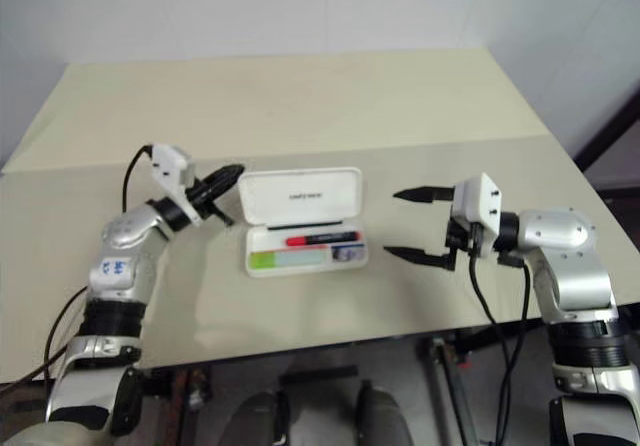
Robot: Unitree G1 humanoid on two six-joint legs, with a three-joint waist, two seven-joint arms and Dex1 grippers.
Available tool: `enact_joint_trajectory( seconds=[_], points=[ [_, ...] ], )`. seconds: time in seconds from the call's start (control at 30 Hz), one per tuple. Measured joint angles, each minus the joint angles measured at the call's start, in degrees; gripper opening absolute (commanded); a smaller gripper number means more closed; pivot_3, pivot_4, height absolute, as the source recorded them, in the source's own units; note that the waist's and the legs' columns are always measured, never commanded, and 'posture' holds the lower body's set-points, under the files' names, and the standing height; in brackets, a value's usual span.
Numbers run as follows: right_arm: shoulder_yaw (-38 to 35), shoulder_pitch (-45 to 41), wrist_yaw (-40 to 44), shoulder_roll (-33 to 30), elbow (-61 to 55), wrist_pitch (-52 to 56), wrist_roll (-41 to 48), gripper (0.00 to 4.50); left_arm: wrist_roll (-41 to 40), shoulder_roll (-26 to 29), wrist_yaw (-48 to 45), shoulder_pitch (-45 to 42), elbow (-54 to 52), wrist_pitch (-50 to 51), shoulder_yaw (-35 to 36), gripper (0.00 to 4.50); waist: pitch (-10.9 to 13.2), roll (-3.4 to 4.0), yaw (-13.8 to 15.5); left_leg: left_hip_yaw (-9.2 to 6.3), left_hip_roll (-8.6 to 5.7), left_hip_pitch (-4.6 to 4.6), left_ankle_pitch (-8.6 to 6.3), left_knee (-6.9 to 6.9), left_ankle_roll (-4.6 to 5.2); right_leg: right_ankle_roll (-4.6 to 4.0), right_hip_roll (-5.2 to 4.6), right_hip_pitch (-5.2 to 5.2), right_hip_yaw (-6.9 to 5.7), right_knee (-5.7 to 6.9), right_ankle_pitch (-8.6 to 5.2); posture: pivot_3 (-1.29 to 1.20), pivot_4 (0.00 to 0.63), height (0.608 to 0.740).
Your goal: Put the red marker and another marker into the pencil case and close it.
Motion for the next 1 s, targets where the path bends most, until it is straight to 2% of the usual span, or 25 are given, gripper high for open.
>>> enact_joint_trajectory(
  seconds=[0.13,0.3,0.67,1.0],
  points=[
    [0.0,0.6,-0.8,0.1,-1.1,0.1,0.0,4.5,1.2,-0.2,-1.9,-2.6,3.8,-2.3,-1.6,0.02,0.0,0.0,0.3,0.03,-0.01,-0.01,0.0,0.02,0.0,0.01,-0.01,0.0,0.0,-0.03,0.0,0.0,0.15,0.74],
    [0.0,1.2,-2.1,0.1,-2.7,0.7,0.1,4.5,1.3,-0.5,-8.6,-3.2,4.4,-6.9,-3.6,0.02,0.0,0.0,1.4,0.07,-0.01,-0.01,-0.01,0.04,-0.02,0.01,-0.01,0.01,0.0,-0.07,0.0,0.0,0.15,0.74],
    [-0.7,3.0,-4.4,0.1,-5.1,2.6,0.8,4.5,4.7,3.7,-22.7,-2.4,4.4,-15.4,-10.7,0.02,0.0,0.0,1.1,0.15,0.01,0.0,-0.04,0.06,-0.03,0.01,-0.01,-0.04,0.0,-0.05,0.0,0.0,0.15,0.74],
    [-1.2,5.4,-8.4,0.2,-9.2,4.0,1.3,4.5,11.3,1.1,-23.8,-3.6,2.8,-14.1,-18.6,0.02,0.0,0.0,1.4,0.13,0.0,-0.02,-0.09,0.12,0.05,0.01,-0.02,-0.02,0.0,-0.05,0.0,0.0,0.15,0.74]
  ],
)
